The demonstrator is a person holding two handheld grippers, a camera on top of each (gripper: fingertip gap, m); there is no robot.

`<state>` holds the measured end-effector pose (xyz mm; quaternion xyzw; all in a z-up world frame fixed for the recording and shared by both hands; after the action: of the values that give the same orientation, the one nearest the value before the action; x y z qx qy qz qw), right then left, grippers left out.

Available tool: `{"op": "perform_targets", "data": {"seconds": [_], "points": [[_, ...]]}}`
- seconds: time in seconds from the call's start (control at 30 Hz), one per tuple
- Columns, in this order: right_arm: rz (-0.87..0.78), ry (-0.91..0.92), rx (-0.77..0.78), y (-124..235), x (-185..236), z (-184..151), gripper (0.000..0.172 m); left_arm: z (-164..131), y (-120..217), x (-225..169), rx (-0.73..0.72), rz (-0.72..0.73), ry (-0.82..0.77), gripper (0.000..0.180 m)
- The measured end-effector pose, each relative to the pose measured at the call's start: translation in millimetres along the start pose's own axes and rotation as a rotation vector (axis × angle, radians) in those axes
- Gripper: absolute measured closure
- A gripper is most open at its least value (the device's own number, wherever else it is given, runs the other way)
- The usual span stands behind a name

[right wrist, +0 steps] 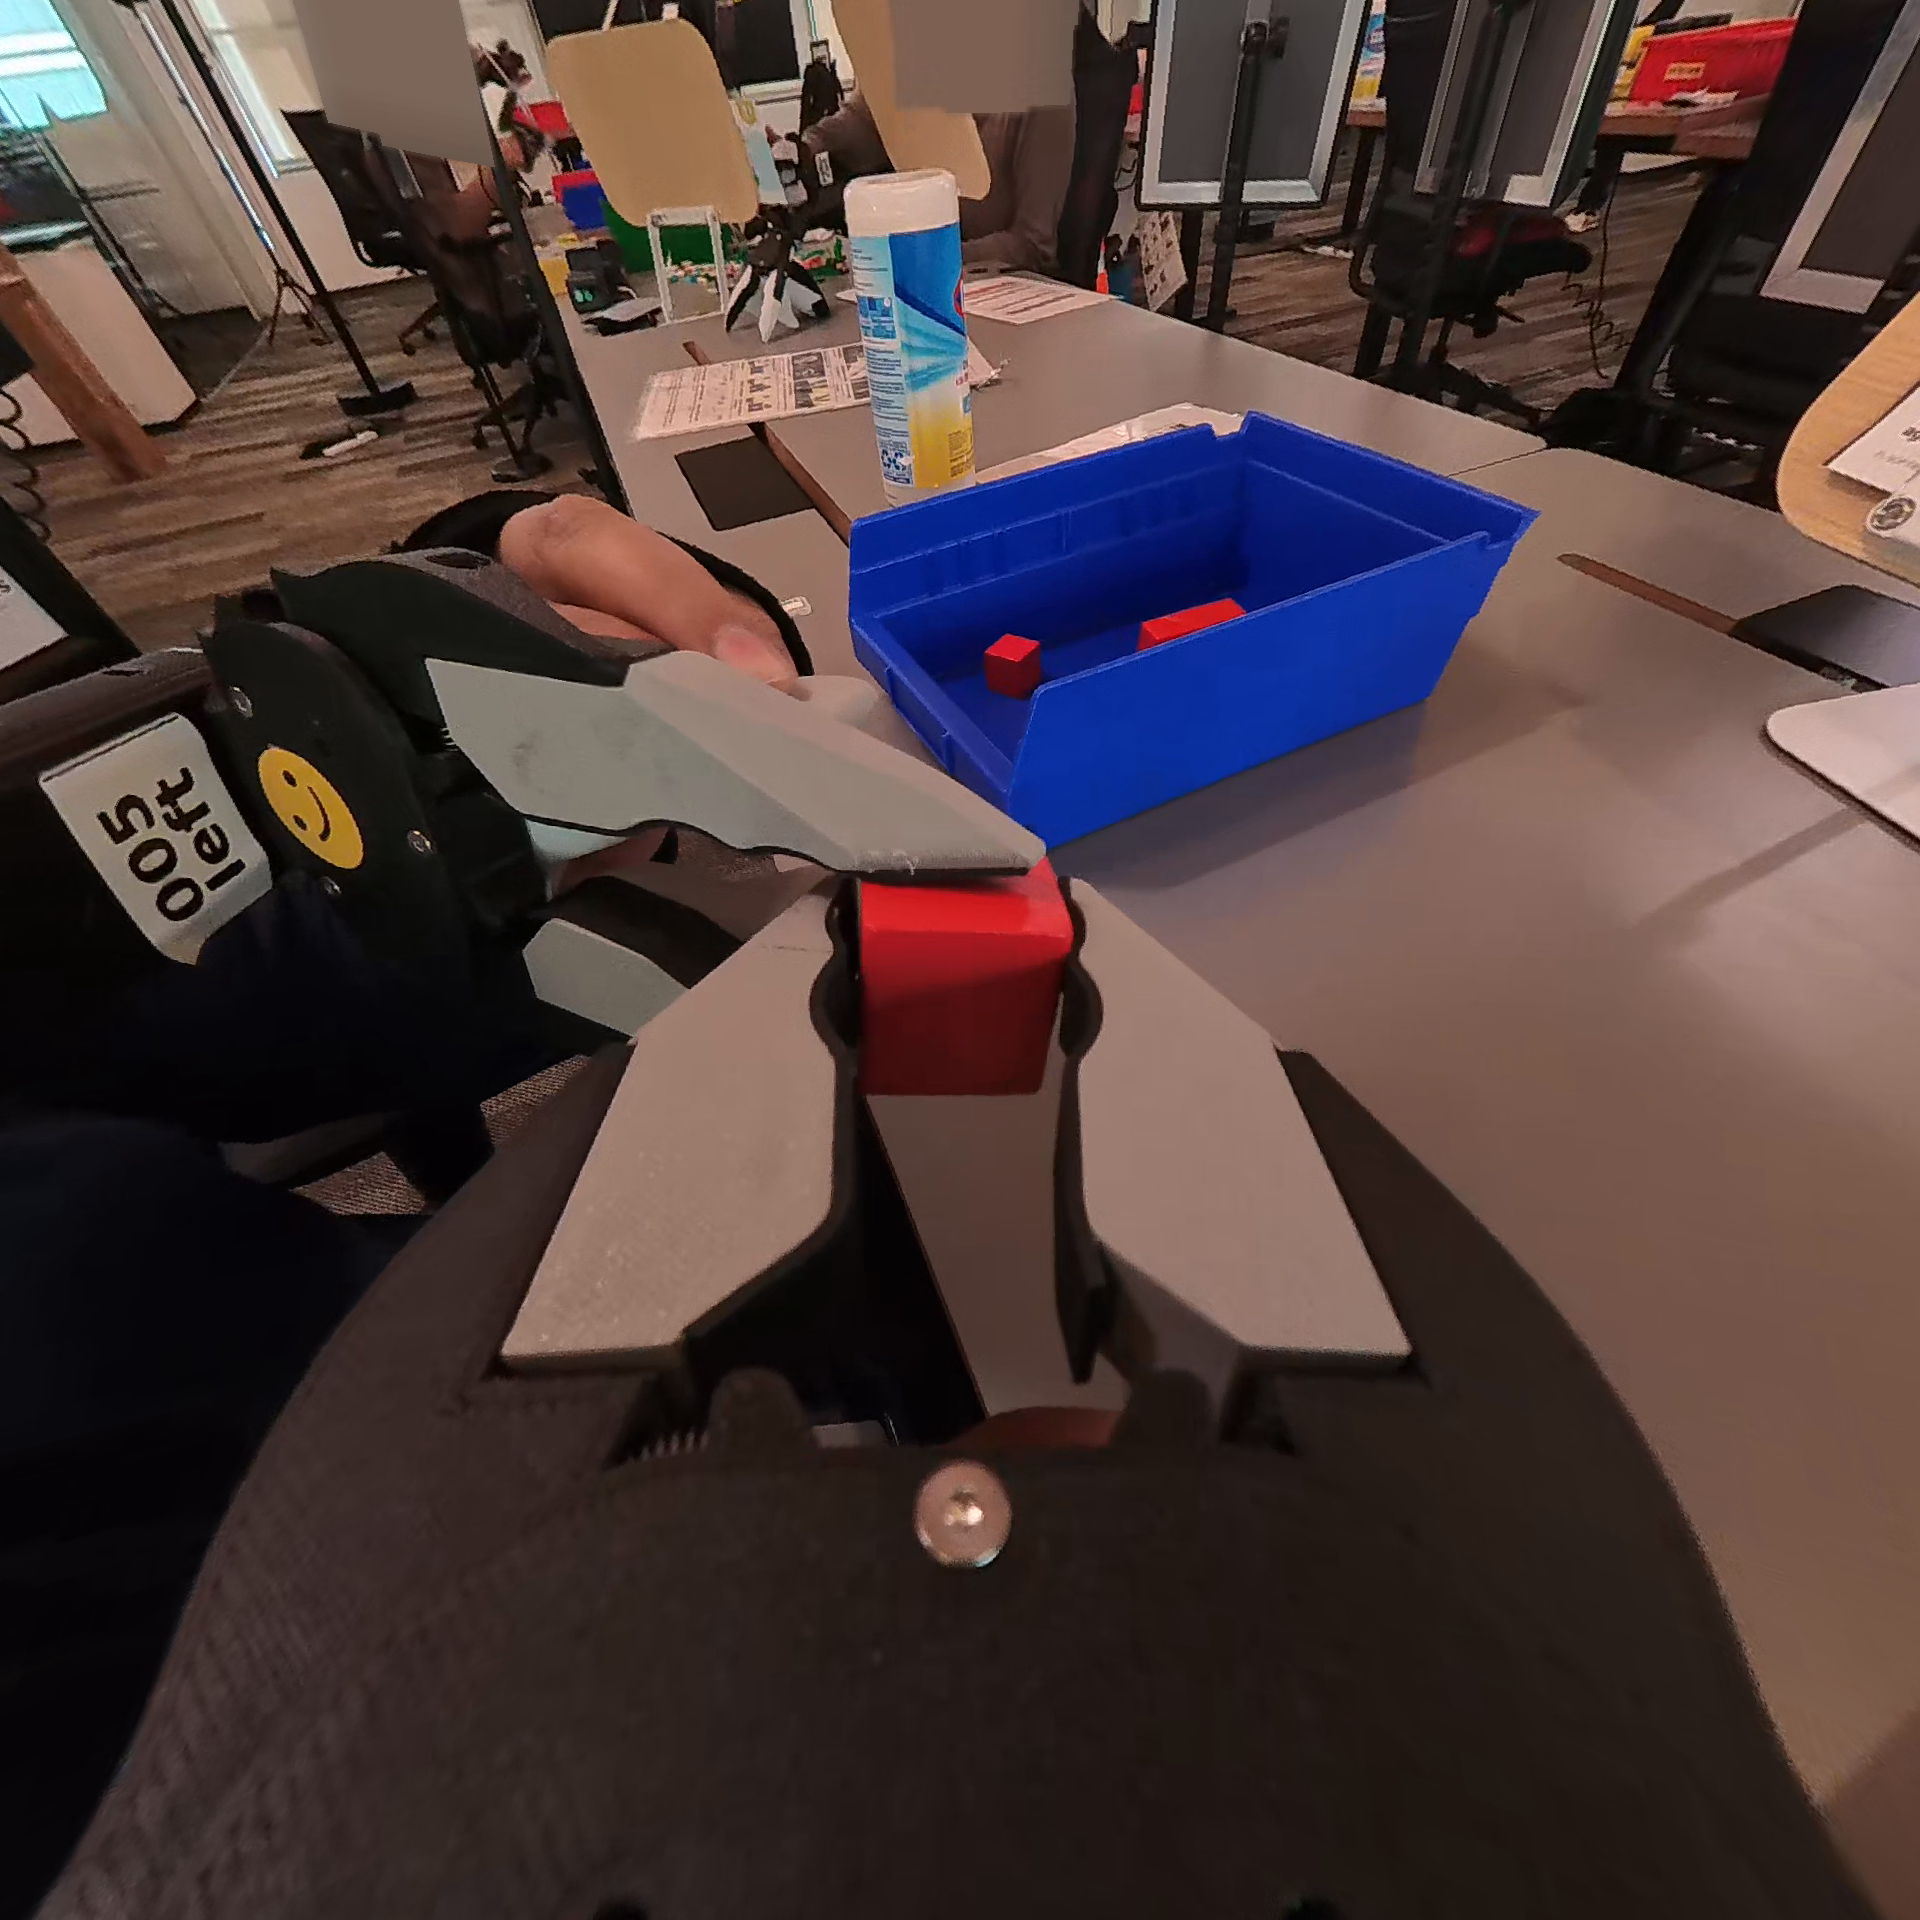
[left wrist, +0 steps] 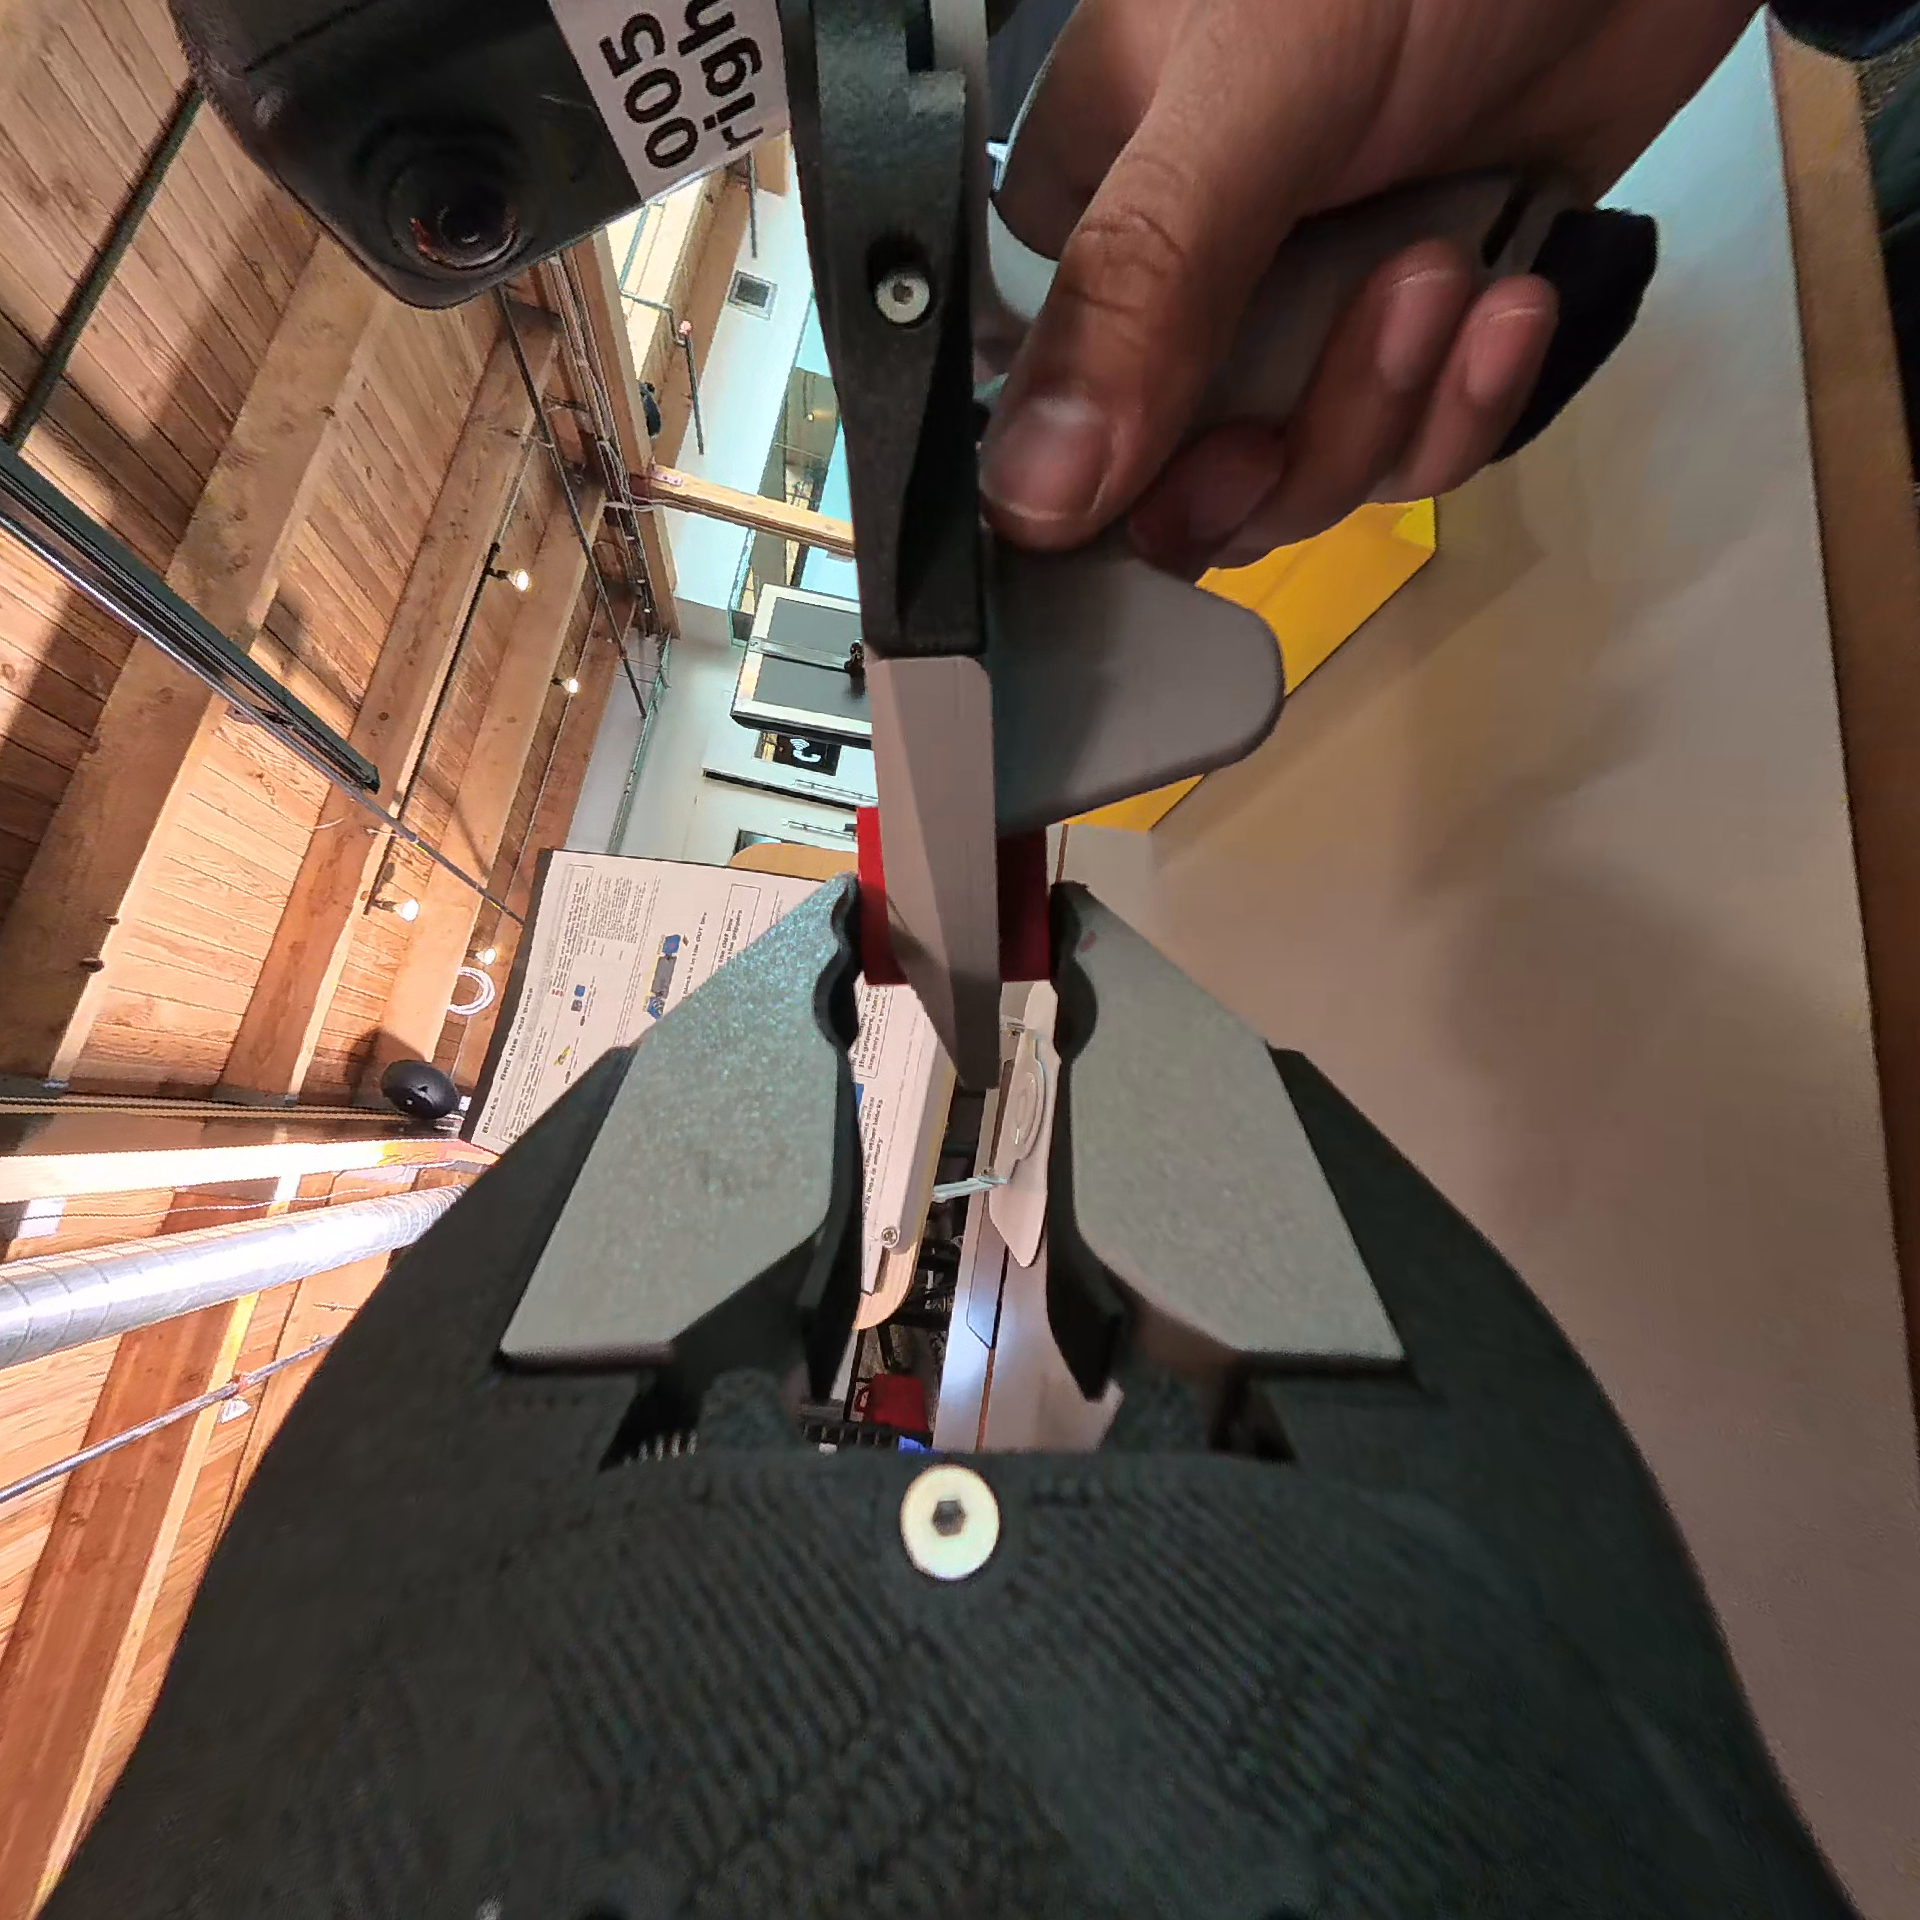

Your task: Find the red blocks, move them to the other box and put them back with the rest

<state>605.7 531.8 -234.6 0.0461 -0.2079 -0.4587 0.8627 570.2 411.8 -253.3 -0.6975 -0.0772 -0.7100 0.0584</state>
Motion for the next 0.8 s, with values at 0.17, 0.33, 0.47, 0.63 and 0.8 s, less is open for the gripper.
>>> {"op": "perform_targets", "data": {"seconds": [0.17, 0.33, 0.47, 0.63, 0.8], "points": [[-0.013, -0.01, 0.0, 0, -4, 0, 0.137, -2, -5, -2, -0.001, 0.009, 0.042, 0.148], [-0.139, 0.003, -0.077, 26, -24, 12, 0.139, -27, -5, 6, 0.086, -0.002, 0.117, 0.158], [-0.417, -0.042, -0.212, 86, -78, 24, 0.139, -69, 4, 22, 0.277, 0.023, 0.197, 0.171], [-0.88, -0.203, -0.193, 154, -171, 1, 0.139, -115, 22, 39, 0.445, 0.035, 0.391, 0.163], [-1.006, -0.311, -0.035, 168, -210, -25, 0.135, -135, 30, 45, 0.522, 0.039, 0.485, 0.161]]}}
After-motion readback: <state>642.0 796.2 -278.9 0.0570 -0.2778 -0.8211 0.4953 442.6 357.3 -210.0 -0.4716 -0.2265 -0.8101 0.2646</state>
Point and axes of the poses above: each gripper's, where its closed fingertips meet, y back along the fingers, z out of its top, x = y × z across the jaws, the point moved 10 cm from there along y, back along the fingers, and after that the axes turned 14 degrees about -y, right-handed, at the moved point
